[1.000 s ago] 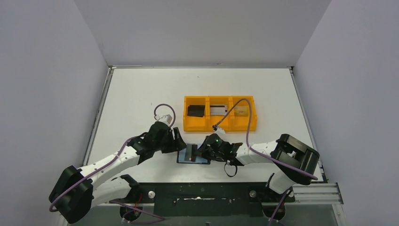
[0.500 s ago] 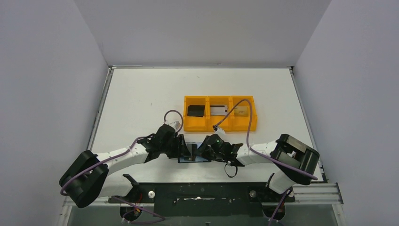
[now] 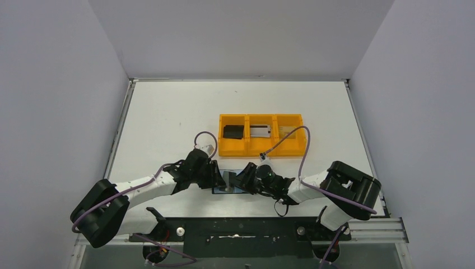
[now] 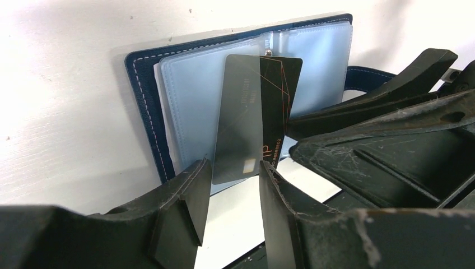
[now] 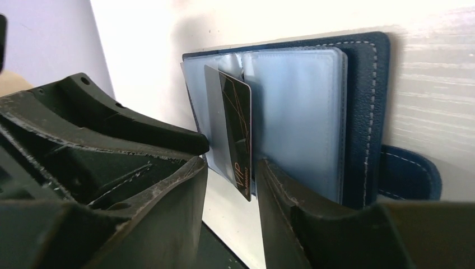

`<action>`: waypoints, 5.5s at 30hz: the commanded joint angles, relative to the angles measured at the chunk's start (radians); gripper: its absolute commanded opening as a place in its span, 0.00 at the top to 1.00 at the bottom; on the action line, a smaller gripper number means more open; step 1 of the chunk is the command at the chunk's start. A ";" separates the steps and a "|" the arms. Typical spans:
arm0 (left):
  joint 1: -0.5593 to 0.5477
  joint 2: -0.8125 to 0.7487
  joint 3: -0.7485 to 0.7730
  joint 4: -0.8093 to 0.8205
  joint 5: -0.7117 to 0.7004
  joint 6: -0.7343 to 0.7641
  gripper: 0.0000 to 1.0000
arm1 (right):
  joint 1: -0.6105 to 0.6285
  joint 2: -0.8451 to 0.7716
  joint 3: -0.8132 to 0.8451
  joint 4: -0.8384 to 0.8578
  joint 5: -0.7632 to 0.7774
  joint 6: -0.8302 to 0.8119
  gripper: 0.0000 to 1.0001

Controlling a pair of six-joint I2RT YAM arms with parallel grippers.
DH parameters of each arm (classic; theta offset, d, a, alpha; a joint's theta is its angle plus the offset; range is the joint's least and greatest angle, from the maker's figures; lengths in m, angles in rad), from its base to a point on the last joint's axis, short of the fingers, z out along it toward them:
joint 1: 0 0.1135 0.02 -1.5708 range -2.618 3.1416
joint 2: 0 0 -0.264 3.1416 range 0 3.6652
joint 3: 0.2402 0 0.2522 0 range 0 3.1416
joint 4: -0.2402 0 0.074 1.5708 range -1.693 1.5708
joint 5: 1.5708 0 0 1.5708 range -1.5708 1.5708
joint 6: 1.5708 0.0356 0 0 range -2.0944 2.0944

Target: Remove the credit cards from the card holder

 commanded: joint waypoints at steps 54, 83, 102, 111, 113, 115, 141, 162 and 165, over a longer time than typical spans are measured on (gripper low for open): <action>-0.012 -0.057 0.101 0.004 -0.071 0.047 0.68 | -0.017 0.031 0.070 -0.136 0.001 -0.035 1.00; -0.057 -0.006 -0.040 -0.001 -0.107 -0.005 0.89 | -0.021 0.029 0.049 0.060 -0.022 -0.056 0.91; -0.061 -0.020 -0.047 -0.004 -0.104 -0.011 0.90 | -0.008 0.011 0.058 0.042 0.001 -0.095 0.96; -0.060 -0.019 -0.043 -0.004 -0.105 -0.012 0.90 | -0.007 -0.019 0.081 -0.053 0.014 -0.120 0.82; -0.061 -0.014 -0.042 -0.003 -0.103 -0.011 0.90 | -0.008 -0.013 0.086 -0.048 -0.001 -0.119 0.81; -0.061 -0.014 -0.041 -0.003 -0.103 -0.012 0.90 | -0.008 -0.009 0.093 -0.049 -0.006 -0.125 0.80; -0.036 -0.254 0.076 -0.236 -0.303 0.056 0.67 | 0.000 -0.354 0.009 -0.287 0.258 -0.191 1.00; 0.025 -0.566 0.237 -0.438 -0.661 0.320 0.14 | 0.076 -0.434 0.140 -0.344 0.408 -0.545 1.00; 0.026 -0.574 0.237 -0.451 -0.724 0.306 0.13 | 0.103 -0.401 0.211 -0.383 0.461 -0.679 1.00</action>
